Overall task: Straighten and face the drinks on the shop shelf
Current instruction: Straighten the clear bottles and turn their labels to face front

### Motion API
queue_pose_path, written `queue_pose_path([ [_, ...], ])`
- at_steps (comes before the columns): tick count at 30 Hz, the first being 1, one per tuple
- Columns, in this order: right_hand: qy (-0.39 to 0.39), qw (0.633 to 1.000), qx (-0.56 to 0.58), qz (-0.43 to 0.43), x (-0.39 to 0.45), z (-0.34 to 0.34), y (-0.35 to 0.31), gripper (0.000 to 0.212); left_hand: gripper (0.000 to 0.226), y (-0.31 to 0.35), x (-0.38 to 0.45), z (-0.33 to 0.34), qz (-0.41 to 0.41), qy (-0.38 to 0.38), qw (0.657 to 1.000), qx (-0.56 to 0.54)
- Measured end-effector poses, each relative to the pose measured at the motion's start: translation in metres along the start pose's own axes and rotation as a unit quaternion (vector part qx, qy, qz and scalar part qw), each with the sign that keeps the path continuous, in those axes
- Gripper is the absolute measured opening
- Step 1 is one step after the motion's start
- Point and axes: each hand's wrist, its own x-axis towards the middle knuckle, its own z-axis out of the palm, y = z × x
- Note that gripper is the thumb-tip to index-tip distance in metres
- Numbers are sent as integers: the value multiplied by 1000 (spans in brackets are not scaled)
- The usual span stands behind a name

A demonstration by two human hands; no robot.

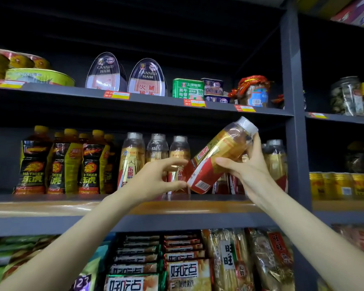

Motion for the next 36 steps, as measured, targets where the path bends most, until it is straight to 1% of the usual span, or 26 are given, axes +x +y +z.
queue_pose_path([
  [2,-9,1000,10,-19,-2,1,3,126,58,2,0,7,-4,7,1000,4],
  [5,-28,999,29,-26,-3,2,1,109,68,5,-1,18,-10,20,1000,-16],
  [7,-56,996,66,-15,-3,1,-3,100,73,6,-1,20,-18,-1,997,-72],
  [8,-70,994,83,-5,-2,0,-5,99,73,7,-1,21,-21,-9,995,-95],
  [9,-80,993,92,5,-2,0,-7,100,74,8,-1,22,-20,-4,994,-105],
  [10,-82,992,92,14,-1,-1,-8,98,75,9,0,25,-16,21,995,-100],
  [12,-69,994,82,29,1,2,-8,87,79,8,2,31,-1,128,991,-46],
  [13,-63,994,84,40,2,5,-8,78,81,8,3,34,5,182,983,4],
  [14,-60,992,96,56,3,8,-8,67,82,7,5,37,11,219,974,64],
  [16,-62,985,134,95,5,14,-9,55,84,4,7,41,41,248,950,184],
  [17,-55,983,142,106,6,16,-9,52,86,3,7,42,57,250,940,223],
  [18,-40,983,141,107,7,16,-10,51,88,0,7,42,65,246,937,239],
  [19,-20,986,135,99,9,15,-9,53,88,-2,7,41,72,230,940,240],
  [21,11,994,92,55,11,11,-6,60,80,-5,8,34,80,166,961,204],
  [23,16,999,-39,-32,9,5,-5,70,65,-9,13,25,85,107,975,175],
  [24,5,992,-104,-68,9,1,-4,76,60,-11,15,22,90,101,974,182],
  [26,-17,978,-183,-97,10,-6,-1,84,54,-13,21,18,76,110,972,192],
  [28,-1,969,-224,-100,13,-14,3,88,51,-16,25,16,55,121,971,197],
  [30,28,958,-259,-117,18,-20,4,92,51,-20,29,16,40,116,967,222],
  [32,44,941,-310,-128,26,-25,4,100,51,-26,32,18,34,110,962,248],
  [34,35,923,-374,-88,35,-32,5,111,51,-30,35,21,30,108,957,267],
  [36,17,905,-424,-36,45,-40,12,114,51,-33,41,24,27,105,953,283],
])
